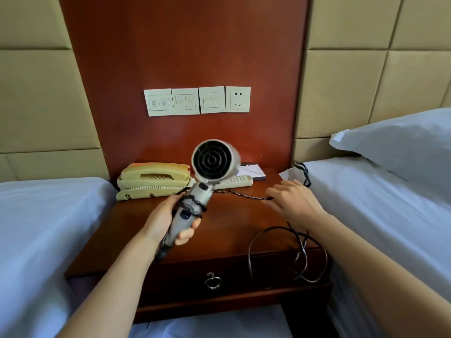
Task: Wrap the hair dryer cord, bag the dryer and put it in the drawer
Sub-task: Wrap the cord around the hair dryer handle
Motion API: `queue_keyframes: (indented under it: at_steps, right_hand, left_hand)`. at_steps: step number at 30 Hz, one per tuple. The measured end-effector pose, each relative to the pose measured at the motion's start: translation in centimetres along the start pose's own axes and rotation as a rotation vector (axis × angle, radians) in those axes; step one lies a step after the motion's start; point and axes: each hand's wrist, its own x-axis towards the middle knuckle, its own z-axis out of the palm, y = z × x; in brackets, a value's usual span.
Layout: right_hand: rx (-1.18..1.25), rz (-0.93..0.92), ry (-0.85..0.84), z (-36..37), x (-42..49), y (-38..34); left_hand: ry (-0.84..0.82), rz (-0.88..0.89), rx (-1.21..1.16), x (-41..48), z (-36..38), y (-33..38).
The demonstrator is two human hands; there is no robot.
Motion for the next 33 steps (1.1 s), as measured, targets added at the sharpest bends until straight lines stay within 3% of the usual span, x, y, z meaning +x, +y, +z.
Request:
queue_keyframes:
  at_steps: [5,9,11,14,18,27,33]
  right_hand:
    - [0.169,-0.1,-0.012,0.1,-0.5,-0.7]
    - [0.092,-0.17,-0.002,0.5,-0.7,-1.4]
    - [0.064,-0.204,-0.006,0.7,-0.8,-1.8]
    - [0.051,-0.249,0.042,-0.1,-0.5,-2.1]
    - [0.043,-0.27,0.155,-2.3,0.4,-2.8]
    - [0.002,-0.331,0.387,-6.7,2.5,-5.6]
    - [-0.021,-0.314,0.469,-7.8,3.4,-6.6]
  left_hand:
    - [0.045,0.028,-0.203,0.3,-0.8,0.0]
    - [0.105,0.108,-0.362,0.1,-0.7,0.2]
    - [0.204,0.117,-0.352,0.7,-1.6,0.4]
    - [0.494,0.104,-0.119,1.9,-3.1,1.0]
    - [0.458,0.129,-0.204,1.4,-3.1,0.5]
    - [0.806,0.184,0.256,0.8,-1.3,0.5]
    - [0.738,0.236,0.873,-0.2,0.5,0.7]
